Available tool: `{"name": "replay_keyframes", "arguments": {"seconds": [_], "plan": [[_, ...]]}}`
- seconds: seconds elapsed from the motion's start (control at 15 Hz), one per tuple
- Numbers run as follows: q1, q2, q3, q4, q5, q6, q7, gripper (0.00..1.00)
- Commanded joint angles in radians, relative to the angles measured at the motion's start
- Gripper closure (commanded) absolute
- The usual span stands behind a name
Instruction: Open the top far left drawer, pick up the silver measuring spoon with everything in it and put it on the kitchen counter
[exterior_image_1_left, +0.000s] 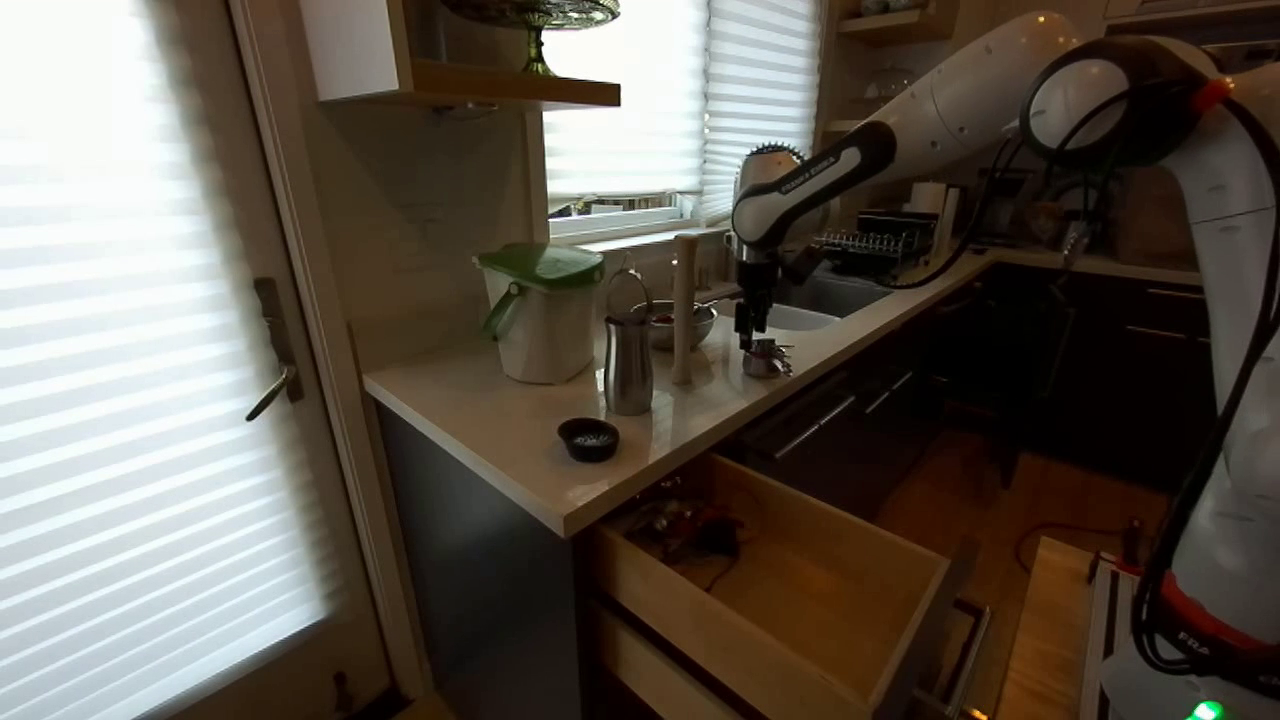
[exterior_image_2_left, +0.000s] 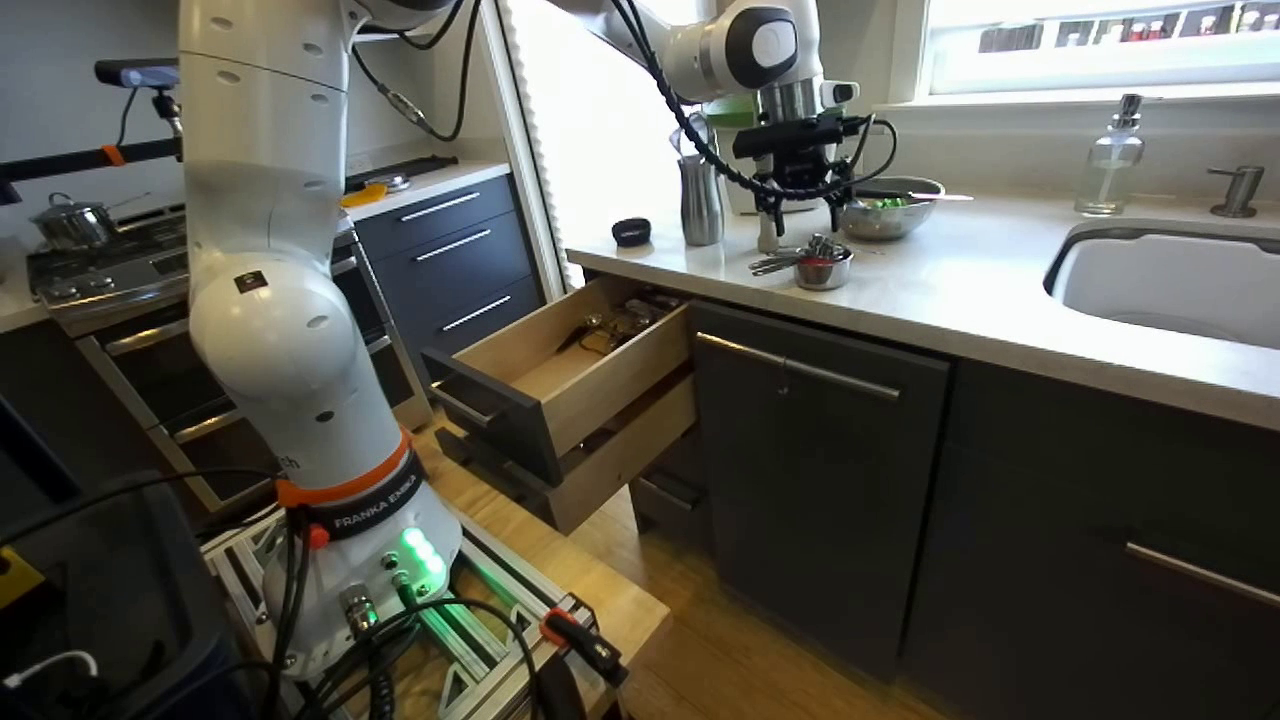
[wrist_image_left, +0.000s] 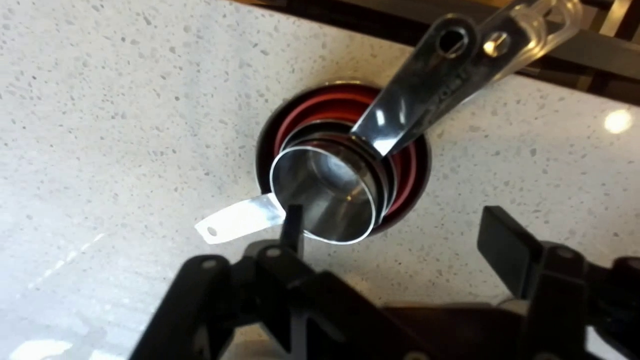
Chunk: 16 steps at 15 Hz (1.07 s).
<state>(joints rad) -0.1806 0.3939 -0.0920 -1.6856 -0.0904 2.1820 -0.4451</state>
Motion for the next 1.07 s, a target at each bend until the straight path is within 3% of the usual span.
{"name": "replay_keyframes", "arguments": {"seconds": [0.0,0.4,0.53,0.87,0.93,1.0], "plan": [[-0.005,-0.058,0.011,-0.032,0.008,-0.019,0.017,0.00],[0.045,-0.247,-0.008,-0.173,-0.096,-0.078,0.142,0.00],[0.055,-0.320,0.009,-0.237,-0.100,-0.122,0.128,0.00],[0.159,-0.440,0.104,-0.409,-0.113,-0.230,0.049,0.00],[0.131,-0.381,0.073,-0.321,-0.097,-0.215,0.067,0.00],[0.148,-0.393,0.086,-0.340,-0.097,-0.217,0.078,0.00]]}}
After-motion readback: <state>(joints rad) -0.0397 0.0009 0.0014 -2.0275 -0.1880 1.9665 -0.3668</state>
